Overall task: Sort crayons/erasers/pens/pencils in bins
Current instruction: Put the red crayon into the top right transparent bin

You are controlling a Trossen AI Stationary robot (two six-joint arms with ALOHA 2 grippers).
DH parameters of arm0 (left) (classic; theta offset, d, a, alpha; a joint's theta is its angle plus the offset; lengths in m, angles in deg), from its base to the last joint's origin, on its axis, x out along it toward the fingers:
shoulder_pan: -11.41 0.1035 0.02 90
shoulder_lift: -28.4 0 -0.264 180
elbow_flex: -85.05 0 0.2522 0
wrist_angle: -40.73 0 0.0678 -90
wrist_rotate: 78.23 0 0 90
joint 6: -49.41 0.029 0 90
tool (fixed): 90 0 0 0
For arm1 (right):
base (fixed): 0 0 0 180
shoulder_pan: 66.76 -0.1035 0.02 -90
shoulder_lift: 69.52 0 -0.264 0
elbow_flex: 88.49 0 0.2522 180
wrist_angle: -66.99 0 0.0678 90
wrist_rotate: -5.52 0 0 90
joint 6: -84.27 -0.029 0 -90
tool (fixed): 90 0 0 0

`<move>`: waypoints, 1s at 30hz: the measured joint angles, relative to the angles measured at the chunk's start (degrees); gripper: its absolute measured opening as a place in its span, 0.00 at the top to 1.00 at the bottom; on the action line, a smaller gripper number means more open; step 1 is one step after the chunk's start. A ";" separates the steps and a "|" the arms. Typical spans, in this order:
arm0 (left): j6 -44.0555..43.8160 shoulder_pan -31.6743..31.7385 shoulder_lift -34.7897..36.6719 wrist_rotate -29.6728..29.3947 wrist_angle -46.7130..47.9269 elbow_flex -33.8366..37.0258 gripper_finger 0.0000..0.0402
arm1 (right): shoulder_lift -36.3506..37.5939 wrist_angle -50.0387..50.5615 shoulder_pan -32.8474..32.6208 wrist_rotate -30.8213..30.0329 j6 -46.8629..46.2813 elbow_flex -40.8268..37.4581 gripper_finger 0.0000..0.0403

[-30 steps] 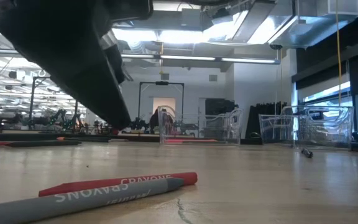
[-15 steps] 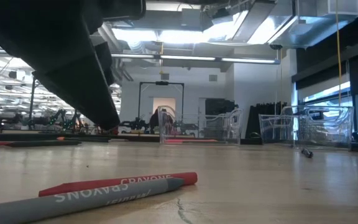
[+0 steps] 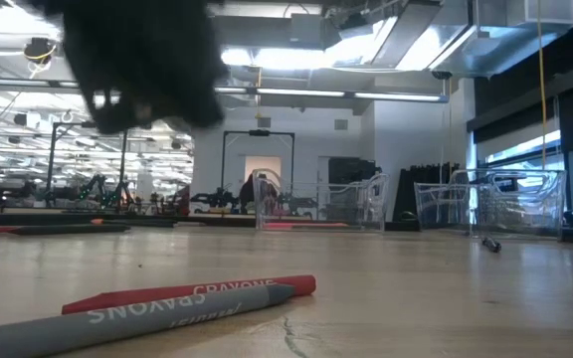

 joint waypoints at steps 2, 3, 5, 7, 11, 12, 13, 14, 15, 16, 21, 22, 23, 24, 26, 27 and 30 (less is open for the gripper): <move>1.28 -0.10 0.00 0.56 3.71 -3.30 0.80 | 0.00 -0.12 0.00 0.00 0.00 0.00 0.76; 2.12 -0.17 0.00 0.72 6.22 -5.34 0.80 | 0.00 -0.31 0.00 0.00 0.00 0.00 0.76; 3.04 -0.20 0.06 0.78 12.25 -9.24 0.80 | 0.00 -0.70 0.00 0.00 0.00 0.00 0.76; 2.87 -0.21 0.07 0.03 18.80 -12.54 0.80 | 0.00 -1.04 0.00 0.00 -0.02 0.00 0.76; -2.52 -0.22 0.15 -1.14 26.54 -15.64 0.80 | 0.00 -1.65 0.00 -0.01 -0.02 0.00 0.76; -3.67 -0.22 0.15 -1.14 27.68 -15.58 0.80 | 0.00 -1.64 0.00 -0.02 -0.02 0.00 0.76; -4.50 -0.20 0.06 -1.16 28.98 -15.51 0.80 | 0.00 -1.64 0.00 -0.02 -0.02 0.00 0.76; -5.51 -0.20 -0.30 -1.18 29.62 -15.51 0.80 | 0.00 -1.64 0.00 -0.02 -0.02 0.00 0.76; -6.52 -0.08 -0.84 -1.20 29.65 -15.53 0.80 | 0.00 -1.64 0.00 -0.03 -0.04 0.00 0.76; -7.22 -0.01 -1.35 -1.33 29.84 -15.53 0.80 | 0.00 -1.68 0.00 -0.04 -0.03 0.00 0.76; -7.50 0.00 -5.94 -0.49 27.48 -15.51 0.80 | -0.04 -2.20 0.00 -0.04 -0.04 0.00 0.76; -7.50 0.11 -6.98 0.49 26.91 -15.51 0.80 | -0.04 -2.42 0.00 -0.05 -0.04 0.00 0.76; -7.29 0.23 -7.94 1.09 26.64 -15.51 0.80 | -0.04 -2.54 0.00 -0.07 -0.02 0.00 0.76; -6.87 0.34 -8.70 1.48 26.89 -15.49 0.80 | -0.04 -2.47 0.00 -0.07 0.00 0.00 0.76; -5.70 0.65 -9.77 1.53 26.71 -15.46 0.80 | -0.04 -2.51 0.00 -0.09 0.02 0.00 0.76; -5.56 0.77 -10.22 1.45 26.62 -15.46 0.80 | -0.04 -2.49 0.00 -0.09 0.02 0.00 0.76; -5.51 0.83 -11.03 1.40 26.72 -15.46 0.80 | -0.04 -2.50 0.00 -0.11 0.07 0.00 0.76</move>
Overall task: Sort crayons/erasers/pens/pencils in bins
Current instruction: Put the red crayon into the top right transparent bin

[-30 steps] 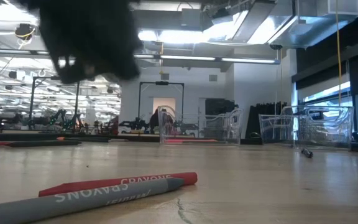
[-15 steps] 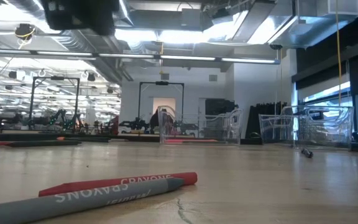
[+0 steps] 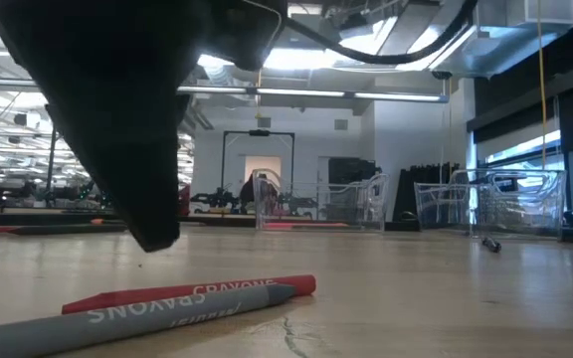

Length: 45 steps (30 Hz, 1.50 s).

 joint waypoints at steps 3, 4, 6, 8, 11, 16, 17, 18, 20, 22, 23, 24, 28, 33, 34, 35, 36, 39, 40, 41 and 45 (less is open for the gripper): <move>2.04 -0.12 -0.22 -0.14 -0.06 0.00 0.80 | 0.00 0.02 0.00 0.00 0.07 -0.02 0.76; 2.67 -0.23 -0.23 -0.25 -0.14 0.00 0.80 | 0.00 0.03 0.00 0.00 0.07 -0.02 0.76; 2.91 -0.30 -0.23 -0.62 -0.71 0.00 0.80 | 0.00 0.03 0.00 0.00 0.09 -0.02 0.76; 2.95 -0.36 -0.23 -1.41 -1.37 0.00 0.80 | 0.00 0.04 0.00 0.00 0.09 -0.02 0.76; 2.97 -0.59 -0.44 -3.32 -2.94 -0.02 0.80 | 0.00 0.07 0.00 0.00 0.09 -0.02 0.76; 2.97 -0.66 -1.80 -3.45 -3.20 0.00 0.80 | 0.00 0.12 0.00 0.02 0.11 -0.02 0.76; 2.97 -0.66 -1.96 -3.43 -3.30 -0.02 0.80 | 0.00 0.12 0.00 0.02 0.11 -0.02 0.76; 2.97 -0.66 -2.10 -3.43 -3.26 -0.02 0.80 | 0.00 0.14 0.00 0.02 0.09 -0.02 0.76; 2.97 -0.66 -2.26 -3.39 -3.11 0.00 0.80 | 0.00 0.14 0.00 0.04 0.10 -0.02 0.76; 2.95 -0.66 -2.19 -3.41 -3.31 0.00 0.80 | 0.00 0.14 0.00 0.02 0.10 -0.02 0.76; 2.93 -0.66 -2.19 -3.41 -3.34 0.00 0.80 | 0.00 0.14 0.00 0.03 0.09 -0.02 0.76; 2.93 -0.66 -2.19 -3.41 -3.32 0.00 0.80 | 0.00 0.14 0.00 0.04 0.11 -0.02 0.76; 2.93 -0.66 -2.72 -3.33 -3.54 -0.02 0.80 | 0.00 0.14 -0.02 0.04 0.11 -0.02 0.76; 2.97 -0.66 -3.18 -3.50 -3.52 -0.04 0.80 | 0.00 0.14 -0.02 0.04 0.11 -0.02 0.76; 3.13 -0.66 -3.18 -3.47 -3.55 -0.06 0.80 | 0.00 0.16 0.00 0.04 0.14 -0.02 0.76; 3.49 -0.66 -3.18 -3.53 -3.49 -0.07 0.80 | 0.00 0.15 -0.01 0.03 0.40 -0.02 0.76; 3.98 -0.66 -3.18 -3.51 -3.41 -0.07 0.80 | 0.00 0.14 0.00 0.04 0.77 -0.02 0.76; 4.51 -0.70 -3.18 -4.38 -2.39 -0.09 0.80 | 0.00 0.14 -0.02 0.06 1.18 -0.02 0.76; 4.71 -0.74 -3.18 -4.83 -1.86 -0.09 0.80 | 0.00 0.14 -0.02 0.07 1.18 -0.02 0.76; 5.24 -0.74 -3.18 -5.09 -1.30 -0.09 0.80 | 0.00 0.14 -0.01 0.06 1.18 -0.02 0.76; 7.61 -0.74 -3.18 -6.16 0.31 -0.11 0.80 | 0.00 0.12 0.00 0.07 1.18 -0.02 0.76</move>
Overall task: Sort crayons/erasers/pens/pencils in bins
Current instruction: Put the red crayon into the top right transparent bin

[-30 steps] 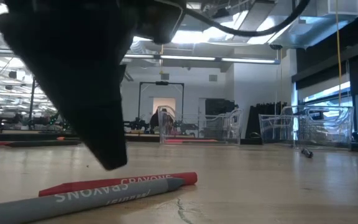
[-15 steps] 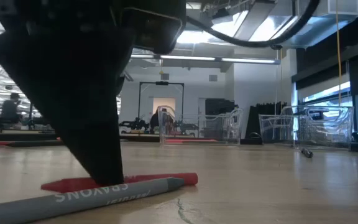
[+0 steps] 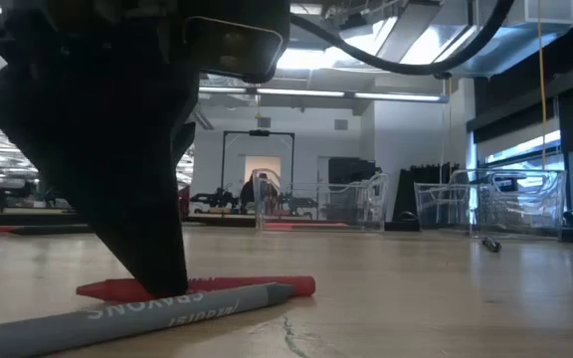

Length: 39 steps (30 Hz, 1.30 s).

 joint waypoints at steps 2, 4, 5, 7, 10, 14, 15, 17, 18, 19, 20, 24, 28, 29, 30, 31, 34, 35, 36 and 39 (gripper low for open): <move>1.45 0.00 0.00 -0.42 0.37 0.00 0.80 | 0.00 0.00 -0.02 0.00 0.00 0.00 0.76; 3.02 0.00 0.00 -0.95 0.67 0.00 0.80 | 0.00 -0.02 -0.02 0.00 0.00 0.00 0.76; 4.03 0.00 0.00 -1.15 0.85 0.00 0.80 | 0.00 -0.02 -0.01 0.00 0.00 0.00 0.76; 5.97 0.02 0.00 -1.39 1.37 0.00 0.81 | 0.00 -0.04 0.00 0.00 0.00 0.00 0.76; 8.00 0.04 0.00 -1.71 1.62 0.00 0.82 | 0.00 -0.04 0.00 0.00 0.00 0.00 0.76; 8.83 0.04 0.01 -1.85 1.75 0.00 0.84 | 0.02 -0.04 0.00 0.00 0.00 0.00 0.76; 8.88 0.04 0.00 -1.87 1.78 0.00 0.85 | 0.02 -0.04 -0.01 0.00 0.00 0.00 0.76; 8.89 0.04 0.01 -1.97 1.86 0.00 0.87 | 0.02 -0.04 0.00 0.00 0.00 0.00 0.76; 8.90 0.04 0.00 -2.00 1.88 0.00 0.89 | 0.02 -0.04 0.00 0.00 0.00 0.00 0.76; 8.90 0.04 0.00 -2.03 1.90 0.00 0.90 | 0.02 -0.04 0.00 0.00 0.00 0.00 0.76; 8.90 0.04 0.02 -2.03 1.91 0.00 0.91 | 0.02 -0.04 -0.01 0.00 -0.01 0.00 0.76; 8.92 0.04 0.04 -2.03 1.88 0.00 0.98 | 0.04 -0.04 -0.01 0.00 0.00 0.00 0.76; 8.92 0.04 0.07 -2.00 1.82 0.02 0.99 | 0.04 -0.04 -0.01 0.00 -0.02 0.00 0.76; 8.92 0.04 0.07 -1.99 1.77 0.02 0.99 | 0.04 -0.04 0.00 0.00 -0.02 0.00 0.76; 8.92 0.04 0.07 -1.99 1.63 0.02 0.99 | 0.04 -0.04 -0.01 0.00 -0.02 0.00 0.76; 8.92 0.04 0.07 -1.99 1.57 0.02 0.99 | 0.04 -0.04 -0.02 -0.01 -0.02 0.00 0.76; 8.90 0.04 0.07 -1.99 1.49 0.07 0.99 | 0.04 -0.04 -0.02 0.00 -0.02 0.00 0.76; 8.82 0.04 0.07 -1.97 1.49 0.07 0.99 | 0.04 -0.04 -0.01 0.00 -0.02 0.00 0.76; 8.62 0.04 0.07 -1.93 1.49 0.07 0.99 | 0.04 -0.03 -0.02 0.00 -0.02 0.00 0.76; 8.75 0.07 0.07 -1.75 1.45 0.07 0.99 | 0.04 -0.04 -0.02 0.00 -0.02 0.00 0.76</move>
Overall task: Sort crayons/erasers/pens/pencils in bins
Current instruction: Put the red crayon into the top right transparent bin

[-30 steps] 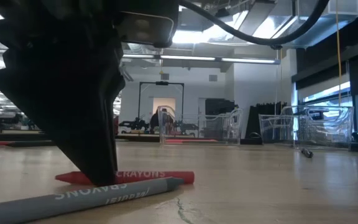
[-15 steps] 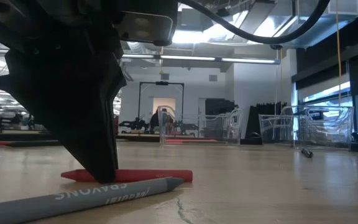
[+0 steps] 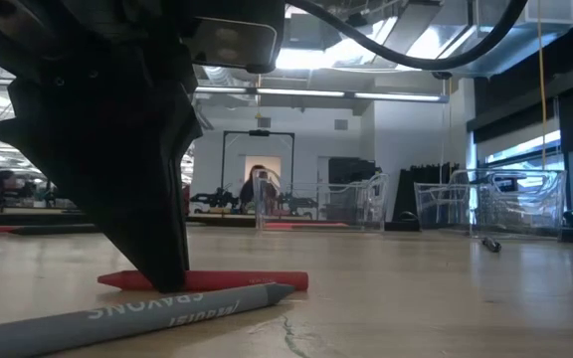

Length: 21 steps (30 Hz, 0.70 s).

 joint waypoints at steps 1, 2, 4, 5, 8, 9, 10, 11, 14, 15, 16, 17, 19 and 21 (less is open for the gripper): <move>0.10 0.00 -0.01 0.00 0.00 0.00 0.99 | 0.00 0.00 0.00 0.00 0.00 0.00 0.76; 0.10 0.00 -0.01 0.00 -0.01 0.00 0.99 | 0.00 0.00 0.00 0.00 0.00 0.00 0.76; 0.10 0.00 -0.02 -0.03 -0.02 0.00 0.99 | 0.00 0.00 0.01 0.00 -0.01 0.00 0.76; 0.10 0.00 -0.02 -0.04 -0.06 0.00 0.99 | 0.00 0.00 0.00 0.00 -0.06 0.00 0.76; 0.13 0.00 0.00 -0.04 -0.22 0.00 0.99 | 0.00 0.00 0.00 0.00 -0.15 0.00 0.76; 0.13 0.00 0.00 -0.04 -0.24 0.00 0.99 | 0.00 0.00 0.02 0.00 -0.17 0.00 0.76; 0.13 0.00 0.00 -0.04 -0.26 0.00 0.99 | 0.00 0.00 0.02 0.00 -0.17 0.00 0.76; 0.13 0.00 0.00 -0.04 -0.26 0.00 0.99 | 0.00 0.00 0.02 0.00 -0.17 0.00 0.76; 0.13 0.00 0.00 -0.04 -0.30 0.00 1.00 | 0.00 0.00 0.00 0.00 -0.17 0.00 0.76; 0.13 0.00 0.00 -0.04 -0.31 0.00 1.00 | 0.00 0.00 0.00 0.00 -0.17 0.00 0.76; 0.13 0.00 0.00 -0.04 -0.31 0.00 1.00 | 0.00 0.00 0.01 0.00 -0.17 0.00 0.76; 0.13 0.00 0.01 -0.04 -0.32 0.00 1.00 | 0.00 0.00 0.02 0.00 -0.17 0.00 0.76; 0.25 0.03 0.11 0.02 -0.17 -0.21 1.00 | 0.00 0.00 0.00 0.00 -0.17 0.00 0.76; 1.07 0.04 0.09 0.20 0.26 -0.80 1.00 | 0.00 0.00 0.00 0.00 -0.17 0.00 0.76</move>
